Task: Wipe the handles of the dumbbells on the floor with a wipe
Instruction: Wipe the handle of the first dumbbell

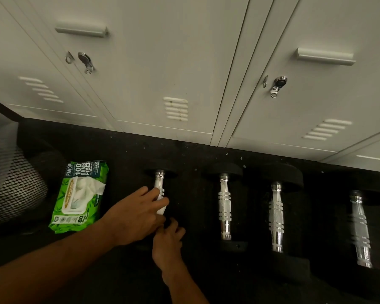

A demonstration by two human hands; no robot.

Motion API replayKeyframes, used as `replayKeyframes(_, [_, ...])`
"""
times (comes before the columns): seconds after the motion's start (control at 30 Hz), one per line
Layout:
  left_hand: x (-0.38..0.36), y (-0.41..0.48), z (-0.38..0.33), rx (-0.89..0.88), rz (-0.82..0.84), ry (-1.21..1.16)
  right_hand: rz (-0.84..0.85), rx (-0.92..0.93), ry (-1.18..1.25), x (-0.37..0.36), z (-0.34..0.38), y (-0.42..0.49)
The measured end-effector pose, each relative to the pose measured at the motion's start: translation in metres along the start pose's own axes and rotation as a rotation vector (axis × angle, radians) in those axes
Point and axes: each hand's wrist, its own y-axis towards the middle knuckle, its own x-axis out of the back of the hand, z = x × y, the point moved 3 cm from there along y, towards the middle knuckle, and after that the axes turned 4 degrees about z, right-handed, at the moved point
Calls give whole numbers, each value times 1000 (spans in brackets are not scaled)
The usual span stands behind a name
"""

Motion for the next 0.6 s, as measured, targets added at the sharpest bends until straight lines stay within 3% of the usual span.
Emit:
replayKeyframes(0.17, [5, 8, 16, 122, -114, 17, 14, 33, 2, 1, -3, 2])
replayKeyframes(0.4, [-1, 0, 36, 312, -114, -77, 22, 75, 51, 4, -3, 1])
replayKeyframes(0.5, [-9, -2, 24, 413, -266, -384, 14, 39, 88, 3, -5, 4])
replayKeyframes(0.6, [-14, 2, 8, 763, -400, -947, -6, 122, 46, 3, -7, 4])
